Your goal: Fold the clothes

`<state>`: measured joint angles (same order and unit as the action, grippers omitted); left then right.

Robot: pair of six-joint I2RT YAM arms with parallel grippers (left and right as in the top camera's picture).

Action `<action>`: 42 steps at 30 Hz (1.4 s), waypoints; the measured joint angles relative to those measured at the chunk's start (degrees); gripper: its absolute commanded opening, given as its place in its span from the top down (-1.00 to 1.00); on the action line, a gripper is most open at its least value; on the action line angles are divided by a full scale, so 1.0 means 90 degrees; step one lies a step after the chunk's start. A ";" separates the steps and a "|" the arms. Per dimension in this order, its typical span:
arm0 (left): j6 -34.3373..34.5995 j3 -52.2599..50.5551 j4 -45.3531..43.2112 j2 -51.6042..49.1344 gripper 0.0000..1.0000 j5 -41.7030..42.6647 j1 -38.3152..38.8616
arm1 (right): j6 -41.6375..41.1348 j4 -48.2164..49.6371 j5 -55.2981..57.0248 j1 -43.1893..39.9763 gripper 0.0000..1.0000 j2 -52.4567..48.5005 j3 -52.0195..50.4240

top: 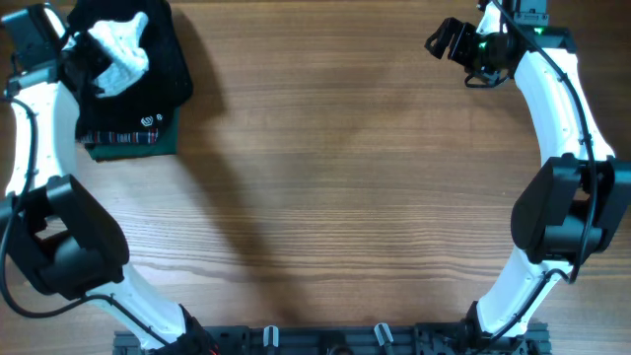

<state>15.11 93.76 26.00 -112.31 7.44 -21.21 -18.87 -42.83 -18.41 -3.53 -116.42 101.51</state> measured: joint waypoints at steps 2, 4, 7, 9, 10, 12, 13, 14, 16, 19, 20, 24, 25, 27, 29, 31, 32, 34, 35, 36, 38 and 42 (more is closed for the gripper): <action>-0.0024 0.0000 0.0036 0.0000 0.02 -0.0012 -0.0066 | 0.0000 0.0000 0.0000 0.0000 -0.99 0.0000 0.0000; -0.0070 0.0000 0.0087 0.0000 -0.49 -0.0029 -0.0087 | -0.0005 0.0002 0.0000 0.0000 -0.99 0.0000 0.0000; -0.0119 0.0000 0.0119 0.0000 -0.73 -0.0002 -0.0049 | -0.0034 0.0005 0.0000 0.0000 -0.99 0.0000 0.0000; -0.0114 0.0000 0.0121 0.0000 -0.69 0.0027 0.0012 | -0.0044 0.0005 0.0000 0.0000 -0.99 0.0000 0.0000; -0.0117 0.0000 0.0119 0.0000 -0.64 0.0039 0.0044 | -0.0044 0.0005 0.0000 0.0000 -0.99 0.0000 0.0000; -0.0121 0.0000 0.0100 0.0000 -0.60 0.0061 0.0131 | -0.0046 0.0005 0.0000 0.0000 -0.99 0.0000 0.0000; -0.0151 0.0000 0.0068 0.0000 -0.57 0.0068 0.0182 | -0.0046 0.0005 0.0000 0.0000 -0.99 0.0000 0.0000; -0.0180 0.0000 0.0024 0.0000 -0.55 0.0068 0.0228 | -0.0046 0.0005 0.0000 0.0000 -0.99 0.0000 0.0000; -0.0250 0.0000 -0.0056 0.0000 -0.50 0.0068 0.0299 | -0.0046 0.0005 0.0000 0.0000 -0.99 0.0000 0.0000; -0.0316 0.0000 -0.0131 0.0000 -0.39 0.0066 0.0347 | -0.0044 0.0005 0.0000 0.0000 -0.99 0.0000 0.0000; -0.0342 0.0000 -0.0138 0.0000 -0.33 0.0066 0.0347 | -0.0046 0.0005 0.0000 0.0000 -0.99 0.0000 0.0000; -0.0432 0.0000 -0.0182 0.0002 -0.07 0.0063 0.0340 | -0.0044 0.0007 0.0000 0.0000 -0.99 0.0000 0.0000; -0.0471 0.0000 -0.0199 0.0002 -0.04 0.0066 0.0340 | -0.0046 0.0010 -0.0002 0.0000 -0.99 0.0000 0.0000; -0.0525 0.0000 -0.0255 0.0002 -0.01 0.0063 0.0347 | -0.0046 0.0012 0.0000 0.0000 -0.99 0.0000 0.0000; -0.0539 0.0000 -0.0350 0.0002 0.00 0.0063 0.0347 | -0.0044 0.0015 0.0000 0.0000 -0.99 0.0000 0.0000; -0.0554 0.0000 -0.0459 0.0002 0.00 0.0063 0.0347 | -0.0046 0.0015 0.0000 0.0000 -1.00 0.0000 0.0000; -0.0556 0.0000 -0.0512 0.0002 -0.01 0.0063 0.0347 | -0.0044 0.0015 -0.0002 0.0000 -0.99 0.0000 0.0000; -0.0622 0.0000 -0.0542 0.0007 -0.02 0.0063 0.0347 | -0.0044 0.0015 0.0000 0.0000 -0.98 0.0000 0.0000; -0.0678 0.0000 -0.0542 0.0010 -0.03 0.0063 0.0347 | -0.0044 0.0015 -0.0002 0.0000 -0.99 0.0000 0.0000; -0.0714 0.0002 -0.0542 0.0010 -0.03 0.0063 0.0347 | -0.0046 0.0015 0.0000 0.0000 -0.99 0.0000 0.0000; -0.0789 0.0002 -0.0539 0.0015 -0.03 0.0056 0.0347 | -0.0046 0.0015 0.0000 0.0000 -0.99 0.0000 0.0000; -0.0848 0.0029 -0.0559 0.0015 0.16 -0.0015 0.0347 | -0.0044 0.0017 0.0000 0.0000 -0.98 0.0000 0.0000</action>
<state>7.49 94.02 20.97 -112.18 7.31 -18.09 -19.27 -42.68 -18.41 -3.53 -116.42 101.51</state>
